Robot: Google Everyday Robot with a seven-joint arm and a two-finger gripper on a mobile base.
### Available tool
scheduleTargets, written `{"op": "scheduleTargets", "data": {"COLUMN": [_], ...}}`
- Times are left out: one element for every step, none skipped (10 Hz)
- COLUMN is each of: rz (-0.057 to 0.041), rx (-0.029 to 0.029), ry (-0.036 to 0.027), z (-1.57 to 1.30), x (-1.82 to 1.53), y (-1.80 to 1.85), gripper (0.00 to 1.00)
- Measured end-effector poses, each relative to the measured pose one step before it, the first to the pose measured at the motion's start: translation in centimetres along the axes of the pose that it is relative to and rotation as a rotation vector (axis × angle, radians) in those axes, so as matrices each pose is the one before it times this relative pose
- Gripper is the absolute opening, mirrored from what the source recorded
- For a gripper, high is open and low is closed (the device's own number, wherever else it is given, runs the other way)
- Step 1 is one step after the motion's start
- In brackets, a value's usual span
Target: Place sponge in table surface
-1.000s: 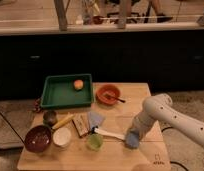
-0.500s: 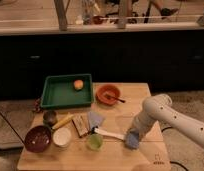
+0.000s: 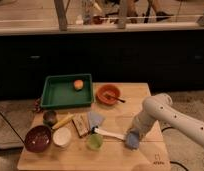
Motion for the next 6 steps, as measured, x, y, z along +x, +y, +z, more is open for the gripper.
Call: {"op": "scheduleTargets", "data": {"rz": [0.00048,0.00285,0.00306,0.00441,0.00597,0.00439], "rx": [-0.00038,-0.00145,0.00003,0.00273,0.0031,0.00107], "ry": [-0.00049,0.00169,0.00193,0.00544,0.00668,0.00539], "z": [0.003,-0.028,-0.017,-0.063,-0.047,-0.06], "x": [-0.013,0.002,0.009,0.077,0.077,0.061], "y": [-0.019,0.098,0.052,0.021,0.019,0.029], "gripper": [0.09,0.2,0.28,0.38,0.5,0.6]}}
